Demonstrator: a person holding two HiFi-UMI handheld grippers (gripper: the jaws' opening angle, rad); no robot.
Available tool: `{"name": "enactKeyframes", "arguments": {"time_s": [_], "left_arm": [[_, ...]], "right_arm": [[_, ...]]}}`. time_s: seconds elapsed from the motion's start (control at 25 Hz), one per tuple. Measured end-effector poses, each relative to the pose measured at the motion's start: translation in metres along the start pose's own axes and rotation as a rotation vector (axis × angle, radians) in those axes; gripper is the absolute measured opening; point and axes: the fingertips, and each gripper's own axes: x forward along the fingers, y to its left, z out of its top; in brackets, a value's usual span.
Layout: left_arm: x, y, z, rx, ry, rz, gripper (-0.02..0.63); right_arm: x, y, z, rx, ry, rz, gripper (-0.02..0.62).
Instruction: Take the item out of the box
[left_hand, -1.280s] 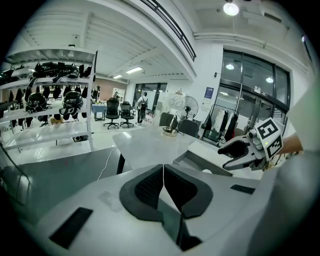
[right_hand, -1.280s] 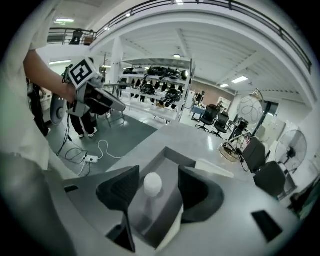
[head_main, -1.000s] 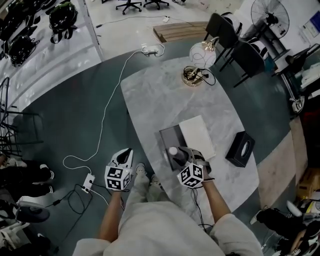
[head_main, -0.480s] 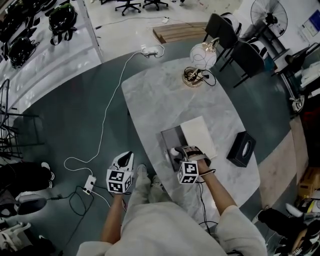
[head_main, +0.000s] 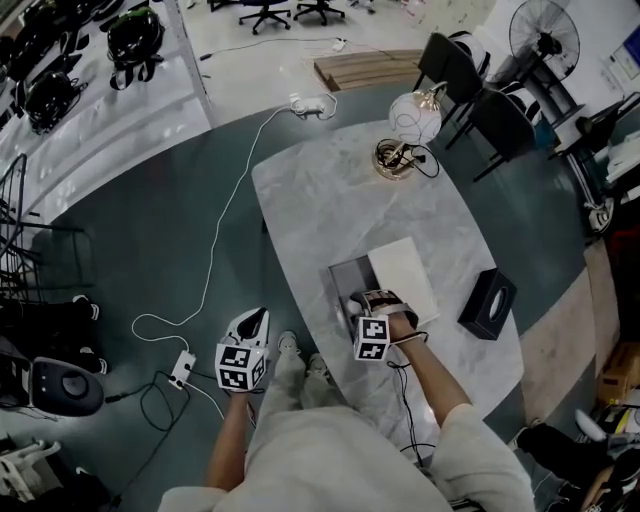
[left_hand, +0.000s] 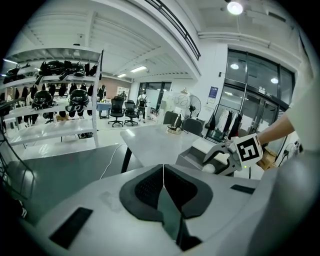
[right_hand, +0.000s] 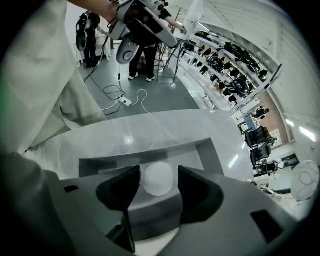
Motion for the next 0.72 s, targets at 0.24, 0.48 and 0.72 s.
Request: {"name": "enactKeyframes", "arguments": {"time_s": [0.24, 0.48, 0.72], "left_arm": [[-0.004, 0.004, -0.003, -0.006, 0.000, 0.009, 0.017], [-0.009, 0.009, -0.003, -0.015, -0.006, 0.023, 0.017], [-0.014, 0.011, -0.006, -0.025, -0.005, 0.030, 0.018]], "right_arm": [[0.013, -0.002, -0.001, 0.003, 0.026, 0.033, 0.239], [0.026, 0.005, -0.005, -0.005, 0.061, 0.080, 0.228], [0.031, 0.009, -0.005, -0.025, 0.078, 0.086, 0.196]]}}
